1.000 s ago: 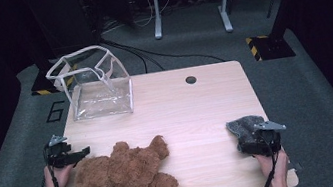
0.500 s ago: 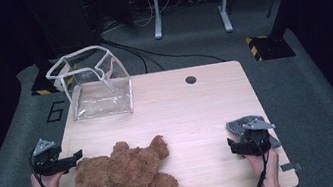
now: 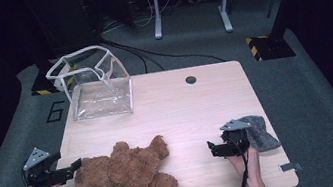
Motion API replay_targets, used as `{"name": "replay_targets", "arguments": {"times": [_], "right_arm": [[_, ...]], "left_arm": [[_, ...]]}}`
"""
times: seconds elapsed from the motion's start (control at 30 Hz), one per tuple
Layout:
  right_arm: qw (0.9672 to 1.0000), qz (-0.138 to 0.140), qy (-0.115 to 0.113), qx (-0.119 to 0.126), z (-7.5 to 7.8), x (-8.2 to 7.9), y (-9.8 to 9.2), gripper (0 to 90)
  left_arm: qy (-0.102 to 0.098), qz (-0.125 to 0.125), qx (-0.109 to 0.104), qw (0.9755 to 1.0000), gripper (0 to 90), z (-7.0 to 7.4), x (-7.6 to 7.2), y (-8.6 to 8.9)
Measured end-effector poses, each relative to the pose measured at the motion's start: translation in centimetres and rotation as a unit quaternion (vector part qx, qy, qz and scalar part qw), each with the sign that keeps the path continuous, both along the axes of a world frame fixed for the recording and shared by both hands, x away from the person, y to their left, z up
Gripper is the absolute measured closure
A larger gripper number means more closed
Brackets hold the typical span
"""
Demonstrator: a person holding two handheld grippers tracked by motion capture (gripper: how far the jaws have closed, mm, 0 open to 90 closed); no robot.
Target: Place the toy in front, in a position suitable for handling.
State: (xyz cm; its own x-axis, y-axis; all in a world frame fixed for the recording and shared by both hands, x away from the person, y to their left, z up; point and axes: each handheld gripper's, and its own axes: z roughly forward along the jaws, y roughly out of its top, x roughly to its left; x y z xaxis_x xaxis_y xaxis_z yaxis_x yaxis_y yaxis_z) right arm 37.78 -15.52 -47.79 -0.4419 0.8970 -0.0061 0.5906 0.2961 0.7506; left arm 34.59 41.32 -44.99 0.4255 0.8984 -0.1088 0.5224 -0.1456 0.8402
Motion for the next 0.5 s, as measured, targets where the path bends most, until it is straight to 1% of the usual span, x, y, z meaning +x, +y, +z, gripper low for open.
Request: {"name": "replay_targets", "arguments": {"times": [0.03,0.07,0.1,0.13,0.17,0.2,0.23,0.27,0.3,0.37,0.4,0.43,0.47,0.5], "right_arm": [[1.0000,0.000,0.000,0.000,0.0,0.0,0.0,11.8],[1.0000,0.006,0.001,0.001,0.0,0.1,0.4,12.0],[0.9999,0.014,0.003,0.001,-0.1,0.3,1.0,12.0],[0.9998,0.017,0.004,0.002,-0.2,0.4,1.4,12.0],[0.9998,0.018,0.007,0.002,-0.2,0.4,1.8,12.0],[0.9997,0.025,0.007,0.001,-0.2,0.6,2.1,12.0],[0.9995,0.029,0.006,0.002,-0.3,0.7,2.4,12.1],[0.9992,0.038,0.008,0.002,-0.3,0.8,3.0,12.2],[0.9991,0.042,0.009,0.006,-0.3,0.9,3.4,12.2],[0.9989,0.045,0.010,0.008,-0.3,0.9,3.7,12.2],[0.9984,0.055,0.008,0.012,-0.3,1.0,4.1,12.3],[0.9982,0.057,0.011,0.016,-0.2,1.1,4.3,12.3],[0.9980,0.059,0.013,0.017,-0.1,1.2,4.4,12.3],[0.9978,0.061,0.013,0.021,-0.1,1.2,4.6,12.4]], "left_arm": [[0.002,-0.007,-0.005,1.0000,8.3,0.1,-0.2,-0.1],[0.002,-0.011,-0.007,0.9999,8.3,0.3,-0.5,-0.3],[0.001,-0.016,-0.006,0.9999,8.3,0.4,-0.6,-0.4],[-0.004,-0.015,-0.008,0.9998,8.3,0.5,-0.8,-0.6],[-0.001,-0.023,-0.005,0.9997,8.3,0.7,-0.9,-0.7],[-0.006,-0.024,-0.011,0.9996,8.4,0.7,-1.0,-0.8],[-0.004,-0.033,-0.013,0.9994,8.3,1.0,-1.2,-0.9],[0.001,-0.045,-0.018,0.9988,8.3,1.3,-1.4,-1.1],[0.006,-0.049,-0.018,0.9986,8.3,1.4,-1.6,-1.2],[0.006,-0.050,-0.021,0.9985,8.2,1.3,-1.6,-1.4],[0.011,-0.057,-0.017,0.9981,8.3,1.4,-1.7,-1.5],[0.010,-0.064,-0.018,0.9977,8.3,1.3,-1.9,-2.0],[0.010,-0.064,-0.018,0.9977,8.3,1.3,-1.9,-2.0],[0.014,-0.073,-0.015,0.9972,8.4,1.4,-2.0,-2.0]]}}
